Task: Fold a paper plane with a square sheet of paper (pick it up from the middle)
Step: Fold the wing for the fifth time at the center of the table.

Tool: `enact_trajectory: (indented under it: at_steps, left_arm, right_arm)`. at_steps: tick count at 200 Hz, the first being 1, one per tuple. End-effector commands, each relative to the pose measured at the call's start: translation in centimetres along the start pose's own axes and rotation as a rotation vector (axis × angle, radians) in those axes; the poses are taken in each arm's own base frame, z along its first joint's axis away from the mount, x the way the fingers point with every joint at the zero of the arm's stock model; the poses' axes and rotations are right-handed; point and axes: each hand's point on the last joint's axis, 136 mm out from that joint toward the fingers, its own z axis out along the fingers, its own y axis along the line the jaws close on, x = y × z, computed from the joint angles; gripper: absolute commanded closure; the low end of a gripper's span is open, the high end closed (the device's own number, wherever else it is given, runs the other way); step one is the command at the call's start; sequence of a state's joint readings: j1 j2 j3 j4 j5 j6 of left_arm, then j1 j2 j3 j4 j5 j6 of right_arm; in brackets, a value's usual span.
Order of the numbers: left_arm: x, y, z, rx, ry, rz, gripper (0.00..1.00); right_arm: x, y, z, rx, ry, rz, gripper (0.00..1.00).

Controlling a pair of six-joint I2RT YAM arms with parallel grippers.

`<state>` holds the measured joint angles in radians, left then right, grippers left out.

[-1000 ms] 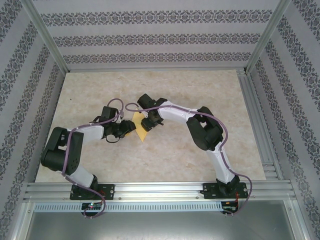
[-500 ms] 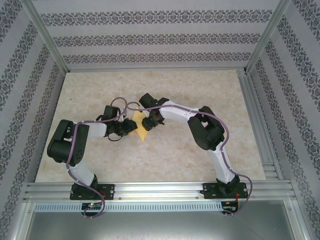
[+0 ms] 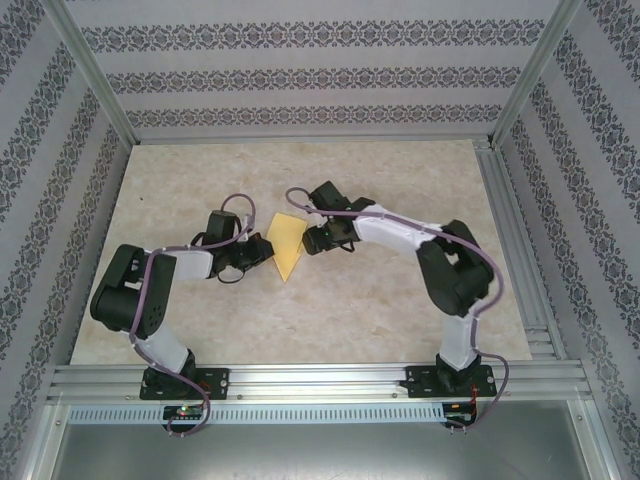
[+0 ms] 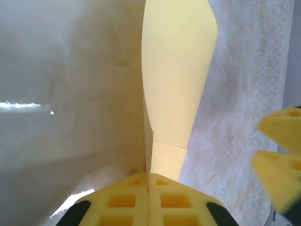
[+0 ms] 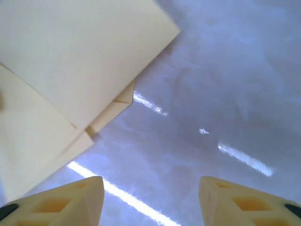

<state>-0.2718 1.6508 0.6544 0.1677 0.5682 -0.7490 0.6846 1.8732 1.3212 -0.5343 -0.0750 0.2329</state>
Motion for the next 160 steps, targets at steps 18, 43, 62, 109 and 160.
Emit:
enact_trajectory:
  at_steps: [18, 43, 62, 109, 160]
  left_arm:
    - [1.3, -1.7, -0.3, -0.056, -0.068, 0.038, 0.94]
    - [2.6, -1.9, -0.2, -0.127, -0.109, 0.047, 0.93]
    - [3.2, -2.3, -0.1, -0.147, -0.152, 0.034, 0.93]
    - [4.1, -2.4, 0.1, -0.221, -0.264, -0.057, 0.93]
    - [5.2, -2.4, -0.1, -0.25, -0.331, -0.097, 0.93]
  right_arm:
    - [0.1, 2.0, -3.4, -0.137, -0.139, 0.229, 0.46]
    - [2.0, 3.1, -4.3, -0.184, -0.131, 0.295, 0.51]
    - [3.0, 3.8, -4.6, -0.217, -0.134, 0.338, 0.54]
    - [3.1, 4.5, -4.4, -0.301, -0.201, 0.471, 0.67]
    - [1.2, 6.2, -1.6, -0.409, -0.236, 0.527, 0.86]
